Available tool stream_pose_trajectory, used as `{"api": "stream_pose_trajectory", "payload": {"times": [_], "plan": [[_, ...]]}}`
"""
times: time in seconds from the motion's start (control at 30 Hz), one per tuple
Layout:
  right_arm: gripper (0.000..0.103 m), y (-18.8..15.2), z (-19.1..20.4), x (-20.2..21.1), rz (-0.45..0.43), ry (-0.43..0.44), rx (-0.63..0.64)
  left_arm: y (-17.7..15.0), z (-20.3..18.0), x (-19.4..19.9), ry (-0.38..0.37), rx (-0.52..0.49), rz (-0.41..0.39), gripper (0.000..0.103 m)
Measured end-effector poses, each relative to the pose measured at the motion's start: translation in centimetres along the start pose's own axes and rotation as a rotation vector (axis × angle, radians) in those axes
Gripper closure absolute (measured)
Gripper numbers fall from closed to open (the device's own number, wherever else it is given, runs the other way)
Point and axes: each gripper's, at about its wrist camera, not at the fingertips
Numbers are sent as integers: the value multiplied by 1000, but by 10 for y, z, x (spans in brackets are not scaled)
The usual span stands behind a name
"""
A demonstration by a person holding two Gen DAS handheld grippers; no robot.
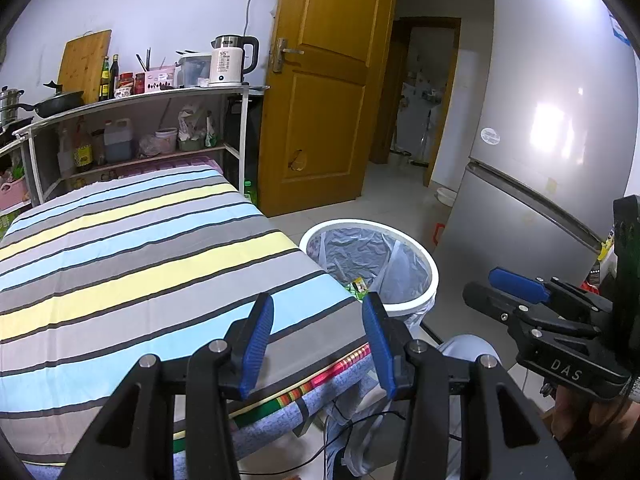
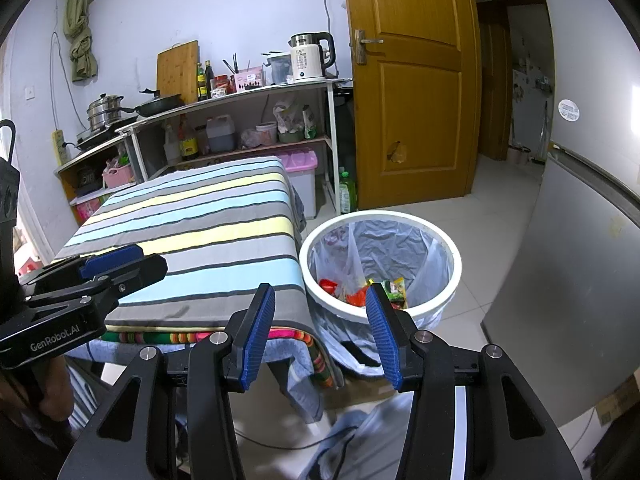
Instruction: Collect trash
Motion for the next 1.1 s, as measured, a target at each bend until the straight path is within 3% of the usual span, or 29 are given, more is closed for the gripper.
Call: {"api": "stream_pose_trajectory", "payload": {"times": [1.1], "plan": [[54,-2,1,-1,11,0,0,-3,-3,-2,8,0,6,55]]}}
Point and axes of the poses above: each gripper's, at about its wrist camera, not at the fingertips, and x roughly against the way its jaws point, z to its left, y to its top, and after that the axes turned 3 degrees about -x, right-handed
